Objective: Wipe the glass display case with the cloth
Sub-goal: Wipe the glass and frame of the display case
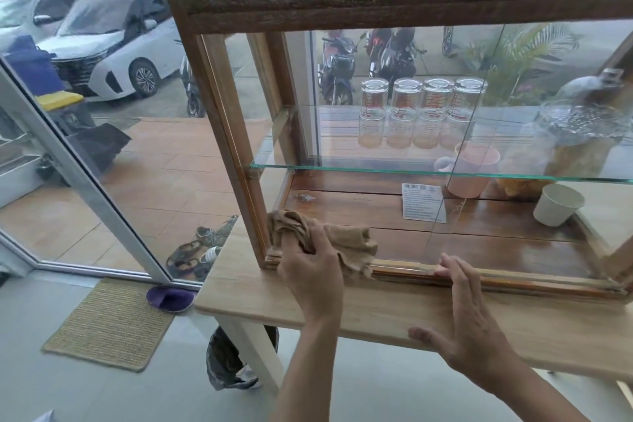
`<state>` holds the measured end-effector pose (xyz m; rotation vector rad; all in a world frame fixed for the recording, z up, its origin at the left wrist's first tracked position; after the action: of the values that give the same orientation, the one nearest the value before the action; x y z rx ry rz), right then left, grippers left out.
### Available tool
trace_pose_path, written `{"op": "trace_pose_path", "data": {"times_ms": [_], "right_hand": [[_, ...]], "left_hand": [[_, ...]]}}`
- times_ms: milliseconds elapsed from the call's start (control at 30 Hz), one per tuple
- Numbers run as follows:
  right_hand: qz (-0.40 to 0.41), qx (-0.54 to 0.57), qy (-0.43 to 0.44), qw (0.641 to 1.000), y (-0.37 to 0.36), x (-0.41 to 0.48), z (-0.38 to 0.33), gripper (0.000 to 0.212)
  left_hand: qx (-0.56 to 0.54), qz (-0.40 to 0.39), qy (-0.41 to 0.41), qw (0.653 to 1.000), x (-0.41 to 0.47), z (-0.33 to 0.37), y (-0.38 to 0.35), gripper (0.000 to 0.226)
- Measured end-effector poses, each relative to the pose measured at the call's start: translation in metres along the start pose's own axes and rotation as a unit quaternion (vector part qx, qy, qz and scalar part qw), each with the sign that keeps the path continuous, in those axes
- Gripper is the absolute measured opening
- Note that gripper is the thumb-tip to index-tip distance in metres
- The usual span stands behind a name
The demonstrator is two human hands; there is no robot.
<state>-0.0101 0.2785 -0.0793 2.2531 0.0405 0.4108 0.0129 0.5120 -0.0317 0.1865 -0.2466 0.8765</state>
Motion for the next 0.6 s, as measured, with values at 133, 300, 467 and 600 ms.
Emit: {"op": "trace_pose_path", "data": {"times_ms": [133, 300, 467, 600], "right_hand": [[-0.003, 0.004, 0.0, 1.0, 0.0, 0.0, 0.001, 0.11], [-0.004, 0.002, 0.004, 1.0, 0.0, -0.001, 0.001, 0.11], [-0.006, 0.0, 0.005, 1.0, -0.001, -0.002, 0.002, 0.108], [-0.009, -0.003, 0.0, 1.0, -0.002, -0.001, 0.001, 0.109]], "left_hand": [[0.043, 0.076, 0.033, 0.996, 0.002, -0.028, 0.015, 0.02], [0.006, -0.013, -0.018, 1.0, -0.001, 0.0, 0.001, 0.004], [0.045, 0.085, 0.029, 0.995, 0.004, -0.031, 0.018, 0.023], [0.001, -0.054, 0.07, 0.996, -0.022, -0.014, -0.01, 0.009]]}}
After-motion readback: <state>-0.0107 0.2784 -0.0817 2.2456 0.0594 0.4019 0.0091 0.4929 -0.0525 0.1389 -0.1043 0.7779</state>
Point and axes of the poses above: each hand's wrist, its own x-axis towards the middle knuckle, its own y-axis out of the back of the hand, z = x × y, the point moved 5 cm from there along x, towards the middle knuckle, and after that the axes turned 4 degrees about -y, right-handed, at the moved point
